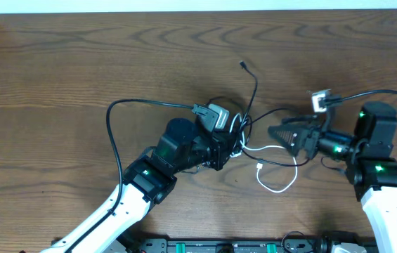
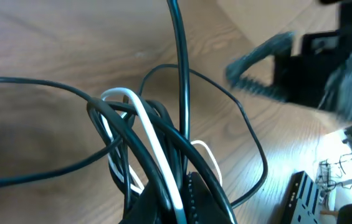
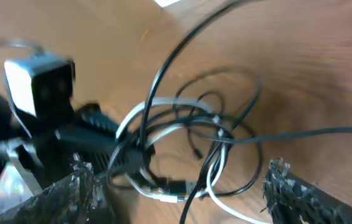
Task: Untangle cables
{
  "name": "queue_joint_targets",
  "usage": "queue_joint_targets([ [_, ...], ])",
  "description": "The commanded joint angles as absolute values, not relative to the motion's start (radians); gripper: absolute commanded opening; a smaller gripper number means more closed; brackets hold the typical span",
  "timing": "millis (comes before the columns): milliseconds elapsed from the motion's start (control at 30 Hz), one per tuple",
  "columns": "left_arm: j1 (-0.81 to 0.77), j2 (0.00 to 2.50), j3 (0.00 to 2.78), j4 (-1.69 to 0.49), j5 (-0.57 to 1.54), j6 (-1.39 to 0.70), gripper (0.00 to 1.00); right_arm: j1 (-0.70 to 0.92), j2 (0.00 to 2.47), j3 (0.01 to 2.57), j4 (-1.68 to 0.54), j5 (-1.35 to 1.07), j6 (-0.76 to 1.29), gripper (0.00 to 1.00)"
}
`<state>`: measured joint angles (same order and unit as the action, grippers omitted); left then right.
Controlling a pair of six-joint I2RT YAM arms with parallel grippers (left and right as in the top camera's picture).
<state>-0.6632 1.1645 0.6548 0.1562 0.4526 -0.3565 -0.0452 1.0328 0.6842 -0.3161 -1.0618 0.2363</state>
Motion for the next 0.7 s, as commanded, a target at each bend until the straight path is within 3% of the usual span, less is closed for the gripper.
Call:
queue_joint_targets([
  [0, -0.664, 1.159, 0.659, 0.205, 0.491, -0.289, 0.08, -0.004, 1.023, 0.699, -0.340, -1.076, 0.099, 0.85],
  [300, -0.664, 1.105, 0.659, 0.281, 0.672, -0.128, 0.08, 0.010, 1.023, 0.699, -0.372, -1.058, 0.028, 0.86],
  [667, -0.664, 1.081, 0.659, 0.298, 0.836, -0.124, 0.08, 0.010, 1.023, 0.699, -0.368, -1.045, 0.028, 0.85],
])
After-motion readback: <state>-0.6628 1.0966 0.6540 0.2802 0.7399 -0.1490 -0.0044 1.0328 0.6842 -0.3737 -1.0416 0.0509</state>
